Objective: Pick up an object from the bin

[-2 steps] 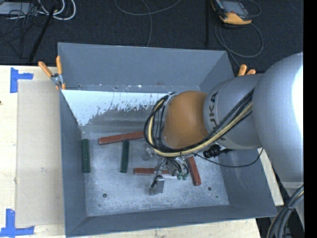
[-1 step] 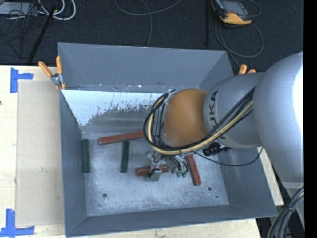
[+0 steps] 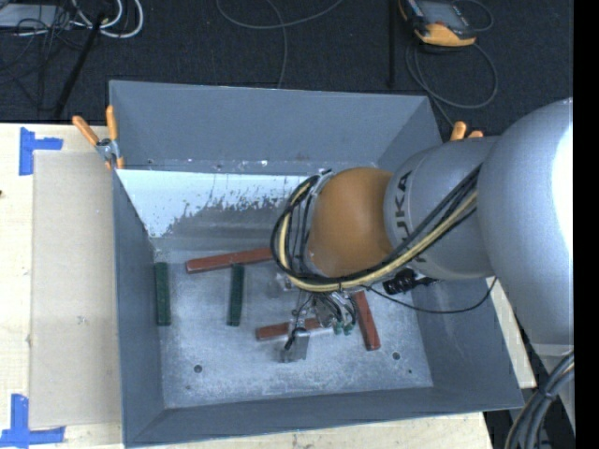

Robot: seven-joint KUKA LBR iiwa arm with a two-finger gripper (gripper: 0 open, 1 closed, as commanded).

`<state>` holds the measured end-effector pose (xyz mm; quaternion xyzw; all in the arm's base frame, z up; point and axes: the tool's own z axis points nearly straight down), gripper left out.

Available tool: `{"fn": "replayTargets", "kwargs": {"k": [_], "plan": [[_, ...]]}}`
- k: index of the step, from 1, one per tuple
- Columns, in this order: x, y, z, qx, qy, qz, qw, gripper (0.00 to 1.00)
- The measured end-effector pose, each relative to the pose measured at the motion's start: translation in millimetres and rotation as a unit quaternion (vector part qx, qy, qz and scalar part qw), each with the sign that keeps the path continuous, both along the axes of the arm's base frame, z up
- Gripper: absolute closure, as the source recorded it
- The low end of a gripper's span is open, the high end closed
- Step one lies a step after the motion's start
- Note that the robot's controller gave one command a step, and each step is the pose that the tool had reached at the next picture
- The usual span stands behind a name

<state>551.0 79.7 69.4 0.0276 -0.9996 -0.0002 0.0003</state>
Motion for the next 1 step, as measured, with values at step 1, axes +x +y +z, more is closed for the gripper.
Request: {"fn": "replayTargets", "kwargs": {"k": [1], "plan": [[0.1,0.1,0.2,0.000,-0.0001,-0.001,1.0000,1.00]]}}
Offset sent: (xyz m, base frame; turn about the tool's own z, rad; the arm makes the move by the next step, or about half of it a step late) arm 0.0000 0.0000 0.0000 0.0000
